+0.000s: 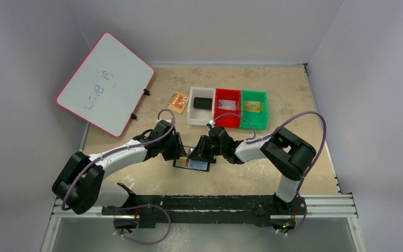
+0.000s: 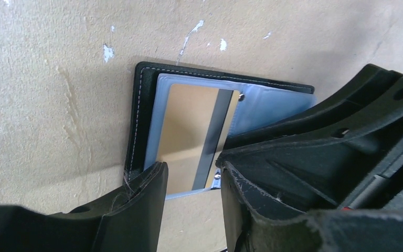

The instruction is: Take the credit cards out of the card holder

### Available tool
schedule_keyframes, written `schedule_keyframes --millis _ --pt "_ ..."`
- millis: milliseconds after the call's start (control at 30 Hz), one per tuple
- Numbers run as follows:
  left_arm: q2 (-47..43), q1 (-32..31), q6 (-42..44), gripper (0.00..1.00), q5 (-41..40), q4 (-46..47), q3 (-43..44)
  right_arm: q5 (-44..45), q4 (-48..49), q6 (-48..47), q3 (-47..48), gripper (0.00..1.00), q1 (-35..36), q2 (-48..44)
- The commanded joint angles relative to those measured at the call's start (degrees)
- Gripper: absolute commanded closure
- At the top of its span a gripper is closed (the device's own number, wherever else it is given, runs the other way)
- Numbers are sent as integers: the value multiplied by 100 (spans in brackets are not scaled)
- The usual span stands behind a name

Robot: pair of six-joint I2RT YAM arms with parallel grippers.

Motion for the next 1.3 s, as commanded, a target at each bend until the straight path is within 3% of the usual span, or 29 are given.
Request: schedule_keyframes --millis 0,133,300,400,567,900,1267 --pt "48 -9 184 59 17 56 -77 6 -45 51 -57 75 13 -21" --pt "48 -17 224 59 -86 -44 -115 53 -49 116 -62 73 10 -22" --pt "-405 -83 183 60 -814 -469 -92 206 -174 132 -62 72 -2 -145" --pt "-390 -81 182 57 -671 -309 -146 194 -185 110 -50 72 1 -131" --pt "-42 -198 163 60 -459 -146 -79 156 -149 115 -40 72 5 -114" --pt "-785 -279 -204 58 -740 44 88 207 -182 121 -62 72 -2 -160" --pt "-30 -319 -92 59 -556 98 -50 227 -216 123 -56 72 0 -195"
